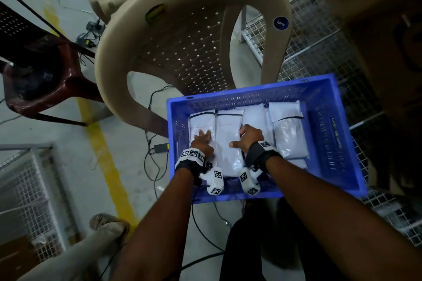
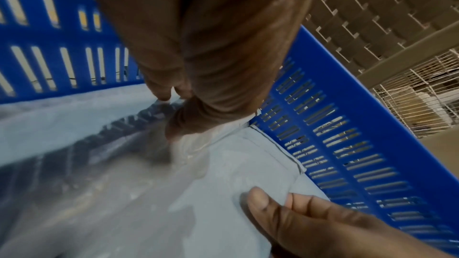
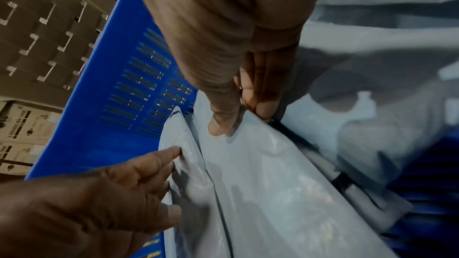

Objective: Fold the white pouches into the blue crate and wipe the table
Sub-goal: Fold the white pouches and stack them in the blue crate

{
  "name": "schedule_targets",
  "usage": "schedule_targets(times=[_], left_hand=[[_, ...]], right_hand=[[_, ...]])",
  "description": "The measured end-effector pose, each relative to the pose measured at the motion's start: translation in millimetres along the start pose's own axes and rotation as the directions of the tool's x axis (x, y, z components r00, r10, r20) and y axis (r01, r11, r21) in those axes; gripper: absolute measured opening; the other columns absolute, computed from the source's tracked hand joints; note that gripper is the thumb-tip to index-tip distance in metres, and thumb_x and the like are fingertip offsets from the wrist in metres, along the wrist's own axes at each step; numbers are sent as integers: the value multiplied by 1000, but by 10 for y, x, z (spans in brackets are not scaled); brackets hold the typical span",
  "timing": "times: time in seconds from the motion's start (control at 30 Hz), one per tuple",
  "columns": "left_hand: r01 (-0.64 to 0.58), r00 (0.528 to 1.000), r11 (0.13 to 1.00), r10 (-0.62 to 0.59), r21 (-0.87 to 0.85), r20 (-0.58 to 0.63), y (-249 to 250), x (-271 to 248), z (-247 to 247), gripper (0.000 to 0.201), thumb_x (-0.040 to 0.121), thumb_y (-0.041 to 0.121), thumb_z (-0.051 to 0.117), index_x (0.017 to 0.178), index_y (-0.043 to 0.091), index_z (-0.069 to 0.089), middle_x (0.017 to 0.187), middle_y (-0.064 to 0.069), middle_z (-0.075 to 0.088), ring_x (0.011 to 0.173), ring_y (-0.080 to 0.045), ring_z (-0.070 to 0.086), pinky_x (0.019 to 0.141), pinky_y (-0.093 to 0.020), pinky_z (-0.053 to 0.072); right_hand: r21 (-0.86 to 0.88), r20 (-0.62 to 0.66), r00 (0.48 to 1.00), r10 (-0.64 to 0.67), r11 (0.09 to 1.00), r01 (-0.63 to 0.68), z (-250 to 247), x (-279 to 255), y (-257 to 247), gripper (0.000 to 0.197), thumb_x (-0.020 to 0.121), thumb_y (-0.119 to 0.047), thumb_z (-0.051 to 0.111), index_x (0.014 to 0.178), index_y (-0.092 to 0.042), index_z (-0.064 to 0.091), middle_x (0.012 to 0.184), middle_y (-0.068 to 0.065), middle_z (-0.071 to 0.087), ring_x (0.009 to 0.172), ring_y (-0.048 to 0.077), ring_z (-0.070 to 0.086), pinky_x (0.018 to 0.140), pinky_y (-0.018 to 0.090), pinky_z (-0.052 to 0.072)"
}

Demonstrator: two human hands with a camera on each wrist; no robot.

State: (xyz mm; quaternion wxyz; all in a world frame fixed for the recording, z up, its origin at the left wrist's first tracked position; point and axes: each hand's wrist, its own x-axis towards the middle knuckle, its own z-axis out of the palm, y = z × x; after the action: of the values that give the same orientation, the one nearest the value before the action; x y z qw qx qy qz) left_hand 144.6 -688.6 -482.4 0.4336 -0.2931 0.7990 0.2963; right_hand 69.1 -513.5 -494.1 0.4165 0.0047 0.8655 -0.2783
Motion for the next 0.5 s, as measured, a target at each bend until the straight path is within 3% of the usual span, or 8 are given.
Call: schedule_targets(times=[0.2,0.37,0.5], left_hand=[[-40,998,982,50,185,-48,106,-63,-151,81,91,1,51,159,22,13,165,-14,-10,152,-34,-2,122,-40,15],[-42,999,960,35,278,29,119,108,-72,100,84,5,66,158,29,4,159,-13,-32,149,-37,-21,122,-53,12],[-19,1000,962,24,271,-16,-57,225,79,112,78,4,72,157,36,-1,157,-8,-38,148,-33,-25,120,-57,15]], right_hand=[[-73,-123,988,-89,994,80,-212,0,-33,65,62,-28,91,114,-18,53,112,10,60,100,29,61,82,28,46],[-273,147,982,-115,950,152,-86,143,-143,90,68,-22,88,143,-30,39,132,14,43,120,35,52,99,35,48],[-314,201,976,-86,938,148,30,275,-196,95,71,-11,84,148,-34,33,138,12,35,125,35,49,100,36,48]])
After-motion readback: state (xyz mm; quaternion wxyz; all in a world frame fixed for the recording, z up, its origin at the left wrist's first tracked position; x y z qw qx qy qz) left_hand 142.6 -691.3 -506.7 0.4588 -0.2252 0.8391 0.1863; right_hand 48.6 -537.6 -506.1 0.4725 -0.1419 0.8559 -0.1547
